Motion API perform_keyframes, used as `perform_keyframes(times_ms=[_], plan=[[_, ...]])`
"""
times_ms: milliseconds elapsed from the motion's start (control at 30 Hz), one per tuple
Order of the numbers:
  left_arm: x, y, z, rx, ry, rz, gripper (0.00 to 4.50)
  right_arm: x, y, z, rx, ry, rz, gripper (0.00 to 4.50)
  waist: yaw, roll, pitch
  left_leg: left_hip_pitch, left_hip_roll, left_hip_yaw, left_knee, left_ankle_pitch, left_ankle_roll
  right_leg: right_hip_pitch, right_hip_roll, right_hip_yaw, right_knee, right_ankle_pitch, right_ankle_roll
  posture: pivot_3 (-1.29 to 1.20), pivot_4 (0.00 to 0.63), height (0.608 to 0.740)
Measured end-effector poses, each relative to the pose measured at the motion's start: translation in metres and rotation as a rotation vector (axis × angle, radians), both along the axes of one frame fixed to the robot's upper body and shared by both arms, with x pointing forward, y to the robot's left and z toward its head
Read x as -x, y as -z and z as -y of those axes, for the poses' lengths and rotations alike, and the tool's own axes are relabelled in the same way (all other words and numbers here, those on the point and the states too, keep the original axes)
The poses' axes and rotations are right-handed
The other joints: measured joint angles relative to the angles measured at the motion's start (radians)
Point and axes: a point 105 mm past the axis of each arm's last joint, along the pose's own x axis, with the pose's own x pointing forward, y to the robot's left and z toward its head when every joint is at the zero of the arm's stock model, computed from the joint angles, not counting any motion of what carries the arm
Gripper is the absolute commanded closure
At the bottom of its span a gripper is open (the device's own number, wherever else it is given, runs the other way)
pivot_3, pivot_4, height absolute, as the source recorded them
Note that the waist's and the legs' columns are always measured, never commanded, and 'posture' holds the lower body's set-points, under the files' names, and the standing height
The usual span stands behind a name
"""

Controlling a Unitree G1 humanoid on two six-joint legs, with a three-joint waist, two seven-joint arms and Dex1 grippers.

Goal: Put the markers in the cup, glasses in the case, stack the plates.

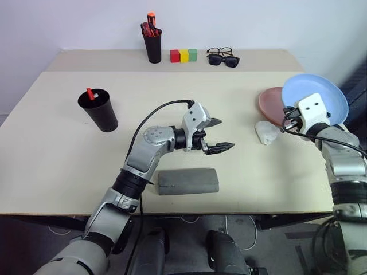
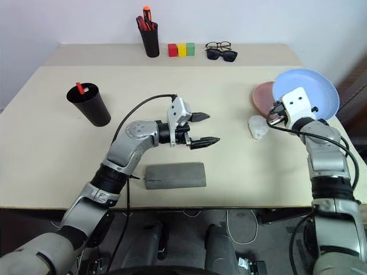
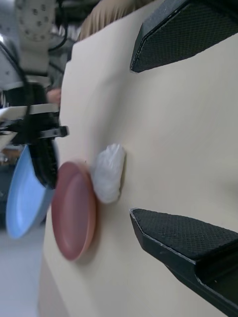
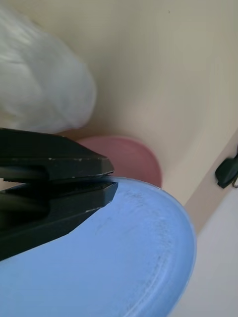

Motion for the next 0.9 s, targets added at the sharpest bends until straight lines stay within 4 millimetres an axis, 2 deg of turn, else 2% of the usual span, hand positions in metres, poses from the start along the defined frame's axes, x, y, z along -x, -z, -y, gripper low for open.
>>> perform_keyframes(times_ms=[167, 267, 433, 633, 700, 800, 867, 900], plan=[[0.001, 0.002, -0.004, 0.009, -0.06, -0.015, 0.0, -0.025, 0.004, -0.012, 0.007, -0.036, -0.016, 4.47, -0.019, 0.0, 0.0, 0.0, 0.0, 0.0, -0.001, 0.0, 0.0, 0.0, 0.0, 0.0, 0.0, 0.0, 0.0, 0.0, 0.15, 0.74], [0.002, 0.005, -0.009, 0.001, -0.086, -0.028, 0.0, -0.033, 0.007, -0.022, 0.02, -0.052, -0.025, 3.58, -0.023, 0.001, 0.0, 0.001, 0.0, 0.0, -0.001, 0.0, 0.0, 0.0, 0.0, 0.0, 0.001, 0.0, 0.001, 0.0, 0.15, 0.74], [0.004, 0.007, -0.017, -0.012, -0.128, -0.03, 0.0, -0.042, 0.005, -0.034, 0.062, -0.048, 0.007, 1.17, -0.022, 0.001, 0.001, 0.001, 0.0, 0.0, -0.001, 0.0, 0.0, 0.0, 0.0, 0.0, 0.001, 0.0, 0.001, 0.0, 0.15, 0.74], [0.002, 0.008, -0.023, -0.013, -0.166, -0.044, 0.0, -0.039, -0.027, -0.03, -0.115, -0.059, 0.139, 1.17, -0.016, 0.001, 0.001, 0.0, 0.0, 0.0, -0.001, 0.0, 0.0, 0.0, 0.0, 0.0, 0.001, 0.0, 0.001, 0.0, 0.15, 0.74], [0.002, 0.008, -0.022, -0.011, -0.167, -0.045, 0.0, -0.032, -0.024, -0.028, -0.156, -0.072, 0.145, 1.17, -0.014, 0.001, 0.001, 0.001, 0.0, -0.001, -0.001, 0.0, 0.0, 0.001, 0.0, 0.0, 0.001, 0.0, 0.001, 0.0, 0.15, 0.74], [0.001, 0.009, -0.021, -0.011, -0.163, -0.05, 0.0, -0.011, 0.012, -0.022, -0.216, -0.052, 0.073, 1.17, -0.012, 0.001, 0.0, 0.001, -0.001, -0.001, 0.0, 0.0, 0.0, 0.002, 0.0, 0.0, 0.001, 0.0, 0.001, 0.0, 0.15, 0.74], [-0.001, 0.011, -0.022, -0.013, -0.165, -0.052, 0.0, 0.005, 0.041, -0.024, -0.265, -0.033, -0.008, 1.17, -0.016, 0.002, 0.0, 0.001, 0.0, -0.001, 0.0, 0.0, 0.0, 0.001, 0.0, 0.0, 0.001, 0.0, 0.001, 0.0, 0.15, 0.74], [-0.002, 0.012, -0.023, -0.016, -0.167, -0.057, 0.0, 0.01, 0.05, -0.024, -0.283, -0.021, -0.035, 1.17, -0.019, 0.003, 0.0, 0.001, 0.0, -0.001, 0.0, 0.0, 0.0, 0.001, 0.0, 0.001, 0.001, 0.0, 0.001, 0.0, 0.15, 0.74]])
